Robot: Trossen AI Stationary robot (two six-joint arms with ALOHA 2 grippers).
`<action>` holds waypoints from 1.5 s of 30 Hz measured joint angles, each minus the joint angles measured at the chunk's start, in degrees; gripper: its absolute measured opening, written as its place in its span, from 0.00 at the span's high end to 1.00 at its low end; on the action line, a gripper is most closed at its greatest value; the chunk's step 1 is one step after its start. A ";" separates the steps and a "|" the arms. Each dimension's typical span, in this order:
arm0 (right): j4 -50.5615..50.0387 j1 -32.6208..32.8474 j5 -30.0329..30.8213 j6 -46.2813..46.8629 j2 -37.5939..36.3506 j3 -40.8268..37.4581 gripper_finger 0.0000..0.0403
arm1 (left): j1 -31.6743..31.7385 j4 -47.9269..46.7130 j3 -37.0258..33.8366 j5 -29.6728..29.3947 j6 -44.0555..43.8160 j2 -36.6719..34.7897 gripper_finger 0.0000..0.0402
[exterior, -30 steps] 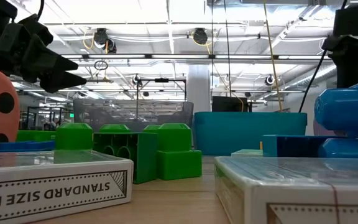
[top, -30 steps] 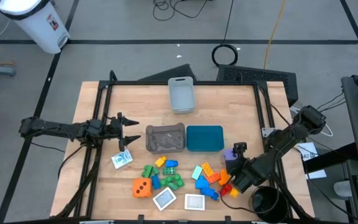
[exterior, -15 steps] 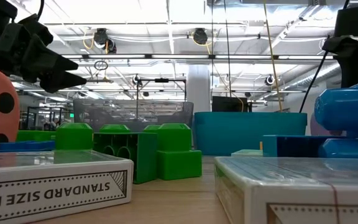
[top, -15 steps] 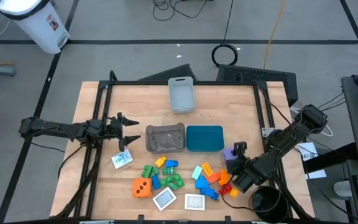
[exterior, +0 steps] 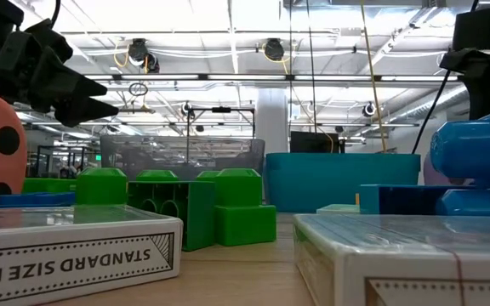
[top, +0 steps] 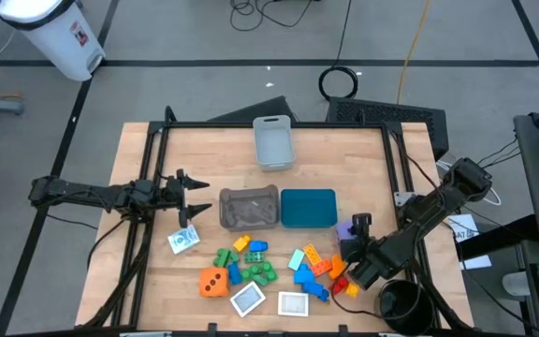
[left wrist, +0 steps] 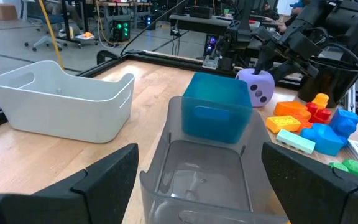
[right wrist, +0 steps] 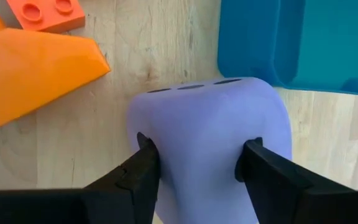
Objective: Pick & Place Toys
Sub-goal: Put the purple dice into the blue bin
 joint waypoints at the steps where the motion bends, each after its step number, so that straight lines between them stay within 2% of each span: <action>1: -0.88 0.00 -0.05 0.00 -0.02 0.89 0.54 | -0.02 0.00 0.00 0.02 0.00 0.00 0.14; 6: -4.53 -0.02 1.48 -0.68 0.14 5.05 0.59 | -0.01 0.00 0.00 0.01 0.00 -0.01 0.14; 15: -7.49 -0.30 1.79 -0.42 0.07 10.57 0.60 | -0.01 0.04 0.00 0.02 -0.01 -0.02 0.14; 20: -8.92 -0.24 1.20 -0.42 0.04 11.71 0.62 | -0.02 0.02 0.00 0.02 -0.01 -0.02 0.14; 30: -10.09 -0.26 0.31 -0.44 -0.02 14.13 0.79 | 0.00 -0.02 0.00 0.01 -0.02 -0.02 0.14; 40: -10.04 -0.24 -1.24 0.63 -0.04 14.13 0.81 | -0.02 0.00 0.00 0.02 -0.02 -0.02 0.14; 45: -9.56 -0.24 -3.03 0.63 -0.88 14.15 0.86 | -0.02 0.00 0.00 0.02 -0.01 -0.02 0.14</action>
